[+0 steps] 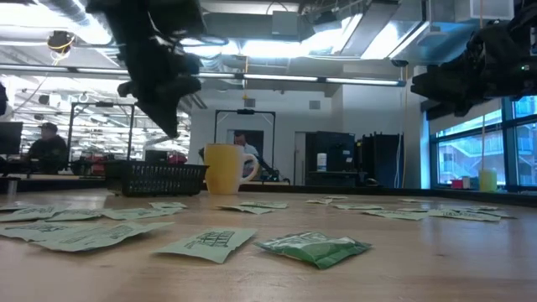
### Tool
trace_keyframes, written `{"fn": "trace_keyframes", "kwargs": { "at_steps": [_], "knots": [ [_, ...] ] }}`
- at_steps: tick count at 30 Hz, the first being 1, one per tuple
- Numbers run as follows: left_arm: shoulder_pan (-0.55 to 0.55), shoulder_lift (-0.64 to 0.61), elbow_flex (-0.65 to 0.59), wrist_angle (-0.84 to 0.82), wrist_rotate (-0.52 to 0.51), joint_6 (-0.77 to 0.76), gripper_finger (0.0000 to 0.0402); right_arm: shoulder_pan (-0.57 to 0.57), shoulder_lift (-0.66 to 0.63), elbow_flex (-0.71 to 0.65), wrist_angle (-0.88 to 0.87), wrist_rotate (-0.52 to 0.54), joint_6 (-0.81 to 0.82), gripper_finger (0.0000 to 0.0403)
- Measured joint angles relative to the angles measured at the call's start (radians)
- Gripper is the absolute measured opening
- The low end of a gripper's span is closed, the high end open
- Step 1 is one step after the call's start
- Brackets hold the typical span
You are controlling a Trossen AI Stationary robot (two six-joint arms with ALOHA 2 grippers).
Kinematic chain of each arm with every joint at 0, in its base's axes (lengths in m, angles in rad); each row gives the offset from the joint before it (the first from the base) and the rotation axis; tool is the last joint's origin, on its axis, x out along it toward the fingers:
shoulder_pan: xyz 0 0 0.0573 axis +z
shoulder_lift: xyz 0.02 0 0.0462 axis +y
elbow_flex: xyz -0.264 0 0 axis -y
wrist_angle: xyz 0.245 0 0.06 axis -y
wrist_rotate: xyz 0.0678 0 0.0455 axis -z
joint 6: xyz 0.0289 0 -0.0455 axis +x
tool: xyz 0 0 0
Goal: Pick and place Stevia / Truvia into bins
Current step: Put the green stevia packet into the black bin
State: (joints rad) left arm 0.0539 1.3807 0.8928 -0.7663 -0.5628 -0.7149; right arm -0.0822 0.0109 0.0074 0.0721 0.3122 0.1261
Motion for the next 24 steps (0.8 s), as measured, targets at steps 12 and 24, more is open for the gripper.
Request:
{"fn": "trace_keyframes", "kwargs": {
  "at_steps": [12, 24],
  "knots": [
    [0.151, 0.139, 0.0, 0.011, 0.131, 0.032, 0.0003, 0.0, 0.0, 0.0, 0.0, 0.0, 0.0, 0.0135],
    [0.181, 0.195, 0.0, 0.051, 0.21, 0.041, 0.0007, 0.0, 0.0, 0.0, 0.0, 0.0, -0.003, 0.0135]
  ]
}}
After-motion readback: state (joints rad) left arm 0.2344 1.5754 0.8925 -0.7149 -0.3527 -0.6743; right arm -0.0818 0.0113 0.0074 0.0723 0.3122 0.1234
